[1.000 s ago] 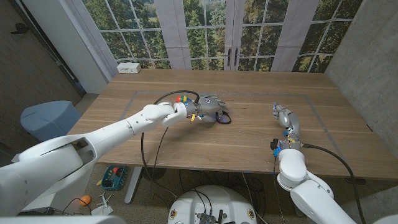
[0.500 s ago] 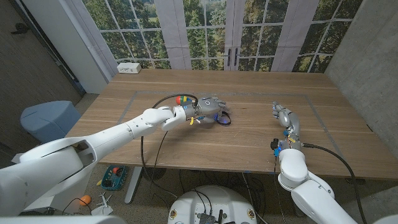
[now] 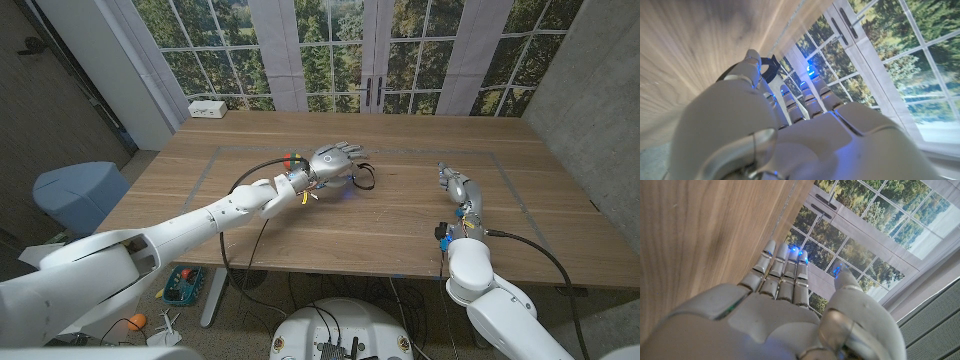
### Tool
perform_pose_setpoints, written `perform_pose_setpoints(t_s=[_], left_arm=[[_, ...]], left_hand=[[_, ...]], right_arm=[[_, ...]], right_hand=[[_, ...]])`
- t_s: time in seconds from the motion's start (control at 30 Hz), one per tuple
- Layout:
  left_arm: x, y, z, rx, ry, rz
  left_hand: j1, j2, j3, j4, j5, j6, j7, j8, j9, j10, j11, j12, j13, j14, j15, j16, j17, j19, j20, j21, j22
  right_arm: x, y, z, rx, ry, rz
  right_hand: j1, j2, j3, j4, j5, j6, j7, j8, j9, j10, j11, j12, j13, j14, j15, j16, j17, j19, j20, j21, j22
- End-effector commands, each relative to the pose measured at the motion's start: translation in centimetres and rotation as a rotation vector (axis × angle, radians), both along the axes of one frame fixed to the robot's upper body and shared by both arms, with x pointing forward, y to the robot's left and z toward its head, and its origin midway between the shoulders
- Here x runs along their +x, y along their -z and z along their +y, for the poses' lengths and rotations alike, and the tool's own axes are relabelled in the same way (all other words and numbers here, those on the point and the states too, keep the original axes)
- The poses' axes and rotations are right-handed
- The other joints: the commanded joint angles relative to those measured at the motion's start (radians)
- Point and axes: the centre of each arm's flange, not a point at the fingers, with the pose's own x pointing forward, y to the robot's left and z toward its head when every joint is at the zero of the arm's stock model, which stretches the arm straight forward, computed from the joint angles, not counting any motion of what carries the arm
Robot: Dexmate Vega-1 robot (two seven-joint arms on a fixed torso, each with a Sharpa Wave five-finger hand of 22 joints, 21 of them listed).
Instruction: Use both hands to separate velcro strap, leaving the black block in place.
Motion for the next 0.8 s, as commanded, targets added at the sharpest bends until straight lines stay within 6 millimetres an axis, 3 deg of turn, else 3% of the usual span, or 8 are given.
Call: perform_pose_setpoints(t_s=[0.03,0.8], left_arm=[[-0.8,-0.3,0.5,-0.192,0.093,-0.093],[-2.4,-0.6,0.5,-0.443,0.340,-0.074]], left_hand=[[0.002,0.010,-0.008,0.000,-0.001,0.002,-0.005,0.013,0.040,0.006,0.001,-0.002,0.002,0.012,-0.174,0.009,0.006,0.006,-0.007,0.008,0.001],[-0.001,0.021,-0.024,0.002,-0.001,-0.012,-0.013,0.034,0.071,-0.014,0.002,-0.010,0.003,0.003,-0.173,0.009,0.014,0.006,-0.011,0.010,0.002]], right_arm=[[-0.2,-0.3,0.4,-0.015,0.011,-0.002],[-0.8,-0.9,1.9,-0.036,0.039,-0.031]], right_hand=[[0.010,0.002,-0.003,-0.004,0.000,0.005,-0.001,0.003,0.001,0.008,-0.003,0.004,0.003,0.003,-0.004,0.004,0.002,0.001,-0.004,0.009,0.003],[0.017,-0.002,-0.009,-0.005,0.002,0.000,-0.002,0.002,0.002,0.002,-0.005,0.002,0.011,0.001,-0.005,0.003,0.003,-0.003,-0.001,0.012,0.003]])
